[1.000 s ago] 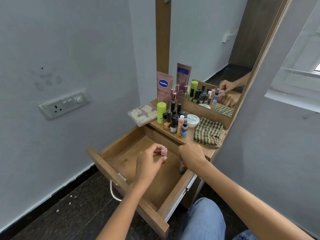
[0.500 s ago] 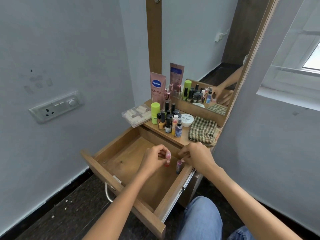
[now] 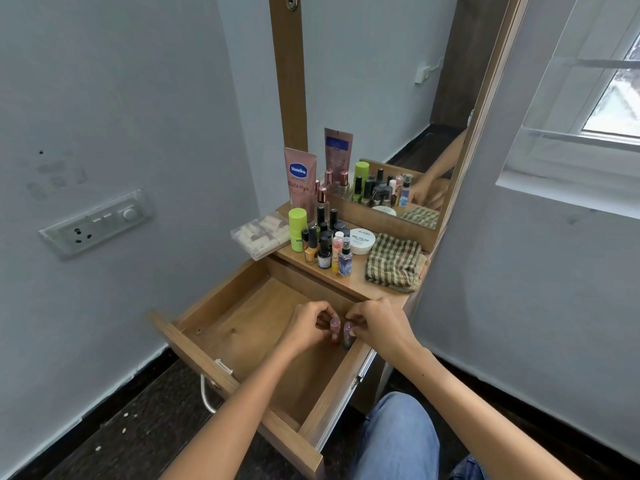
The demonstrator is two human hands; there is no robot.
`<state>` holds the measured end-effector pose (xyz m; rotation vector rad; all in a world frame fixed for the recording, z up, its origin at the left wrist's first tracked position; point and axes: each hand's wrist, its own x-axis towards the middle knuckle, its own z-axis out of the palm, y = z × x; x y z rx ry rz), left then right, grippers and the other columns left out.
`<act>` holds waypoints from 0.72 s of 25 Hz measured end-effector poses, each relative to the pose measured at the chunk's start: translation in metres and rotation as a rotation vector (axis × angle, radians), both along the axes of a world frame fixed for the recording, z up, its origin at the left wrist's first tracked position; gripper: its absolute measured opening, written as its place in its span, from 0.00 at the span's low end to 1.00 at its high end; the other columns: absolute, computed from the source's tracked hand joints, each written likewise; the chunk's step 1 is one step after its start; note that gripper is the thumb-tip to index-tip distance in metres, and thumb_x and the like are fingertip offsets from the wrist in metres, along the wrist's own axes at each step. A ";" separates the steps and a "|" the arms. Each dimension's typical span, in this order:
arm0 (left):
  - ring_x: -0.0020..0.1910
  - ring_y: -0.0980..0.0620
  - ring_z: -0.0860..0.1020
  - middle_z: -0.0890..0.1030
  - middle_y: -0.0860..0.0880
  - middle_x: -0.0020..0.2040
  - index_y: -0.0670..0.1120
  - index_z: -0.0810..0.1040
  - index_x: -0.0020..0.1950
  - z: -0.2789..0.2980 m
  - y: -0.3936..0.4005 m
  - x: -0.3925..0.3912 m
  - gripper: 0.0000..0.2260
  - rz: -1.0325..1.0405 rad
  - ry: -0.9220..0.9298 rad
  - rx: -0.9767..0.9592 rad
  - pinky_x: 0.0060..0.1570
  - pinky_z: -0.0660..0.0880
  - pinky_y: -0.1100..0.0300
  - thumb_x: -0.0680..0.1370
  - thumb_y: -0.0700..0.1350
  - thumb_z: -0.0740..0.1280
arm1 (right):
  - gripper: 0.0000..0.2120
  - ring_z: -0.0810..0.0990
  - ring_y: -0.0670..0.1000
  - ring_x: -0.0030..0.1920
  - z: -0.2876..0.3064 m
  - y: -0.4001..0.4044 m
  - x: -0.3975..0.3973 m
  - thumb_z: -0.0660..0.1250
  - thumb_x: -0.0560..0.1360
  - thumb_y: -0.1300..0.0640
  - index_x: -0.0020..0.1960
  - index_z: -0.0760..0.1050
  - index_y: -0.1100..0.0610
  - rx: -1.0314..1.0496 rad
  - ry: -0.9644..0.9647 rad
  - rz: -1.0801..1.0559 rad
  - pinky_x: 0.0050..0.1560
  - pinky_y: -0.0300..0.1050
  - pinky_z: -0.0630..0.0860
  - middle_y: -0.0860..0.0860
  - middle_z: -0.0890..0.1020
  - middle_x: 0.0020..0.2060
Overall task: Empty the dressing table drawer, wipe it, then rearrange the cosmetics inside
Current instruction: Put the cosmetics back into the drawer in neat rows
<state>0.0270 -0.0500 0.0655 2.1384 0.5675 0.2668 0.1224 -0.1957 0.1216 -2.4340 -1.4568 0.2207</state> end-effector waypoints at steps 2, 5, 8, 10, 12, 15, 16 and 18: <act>0.40 0.58 0.82 0.83 0.51 0.39 0.51 0.79 0.39 -0.003 0.000 0.001 0.14 0.004 0.010 0.006 0.43 0.81 0.58 0.66 0.33 0.74 | 0.09 0.80 0.51 0.49 -0.003 0.003 -0.001 0.68 0.74 0.55 0.54 0.80 0.50 -0.017 -0.020 -0.002 0.49 0.44 0.77 0.50 0.83 0.48; 0.40 0.57 0.82 0.83 0.51 0.38 0.51 0.79 0.39 -0.004 0.001 0.000 0.13 -0.006 0.002 0.003 0.44 0.81 0.57 0.67 0.33 0.73 | 0.08 0.80 0.52 0.48 -0.007 0.005 -0.004 0.67 0.74 0.57 0.52 0.80 0.51 -0.047 -0.049 -0.006 0.46 0.43 0.75 0.50 0.83 0.47; 0.40 0.57 0.82 0.83 0.52 0.38 0.50 0.79 0.38 -0.003 0.002 -0.001 0.13 -0.005 -0.006 0.011 0.45 0.81 0.56 0.65 0.32 0.74 | 0.08 0.80 0.52 0.47 -0.009 0.007 -0.007 0.67 0.74 0.59 0.50 0.80 0.52 -0.038 -0.051 -0.014 0.43 0.41 0.73 0.50 0.83 0.45; 0.39 0.57 0.82 0.83 0.53 0.37 0.50 0.79 0.38 -0.002 0.003 0.000 0.14 0.004 -0.005 0.012 0.45 0.81 0.55 0.64 0.32 0.74 | 0.08 0.80 0.52 0.46 -0.010 0.009 -0.007 0.67 0.73 0.61 0.49 0.80 0.52 -0.030 -0.043 -0.038 0.41 0.40 0.72 0.50 0.83 0.45; 0.39 0.57 0.82 0.83 0.52 0.36 0.50 0.79 0.38 -0.002 0.002 0.000 0.14 0.008 -0.006 0.005 0.46 0.81 0.54 0.64 0.32 0.74 | 0.08 0.80 0.52 0.45 -0.011 0.009 -0.007 0.67 0.73 0.62 0.48 0.81 0.52 -0.020 -0.030 -0.065 0.42 0.42 0.75 0.50 0.83 0.44; 0.39 0.56 0.83 0.83 0.52 0.36 0.51 0.79 0.38 -0.002 0.001 0.001 0.14 0.011 -0.005 -0.008 0.46 0.81 0.53 0.64 0.32 0.74 | 0.08 0.81 0.52 0.45 -0.010 0.010 -0.006 0.68 0.72 0.61 0.48 0.81 0.51 -0.018 -0.016 -0.088 0.45 0.44 0.77 0.50 0.82 0.44; 0.39 0.55 0.83 0.83 0.52 0.37 0.52 0.79 0.38 -0.002 0.001 0.002 0.15 0.009 -0.003 -0.013 0.46 0.81 0.52 0.64 0.32 0.75 | 0.08 0.81 0.52 0.45 -0.010 0.010 -0.005 0.69 0.72 0.61 0.48 0.81 0.52 -0.017 -0.012 -0.091 0.45 0.44 0.78 0.50 0.82 0.44; 0.41 0.54 0.83 0.83 0.51 0.38 0.53 0.79 0.38 -0.001 0.001 0.002 0.15 0.006 0.004 -0.016 0.46 0.81 0.52 0.64 0.33 0.75 | 0.07 0.81 0.52 0.46 -0.010 0.010 -0.005 0.69 0.72 0.60 0.48 0.81 0.52 -0.015 -0.010 -0.087 0.46 0.43 0.78 0.50 0.82 0.44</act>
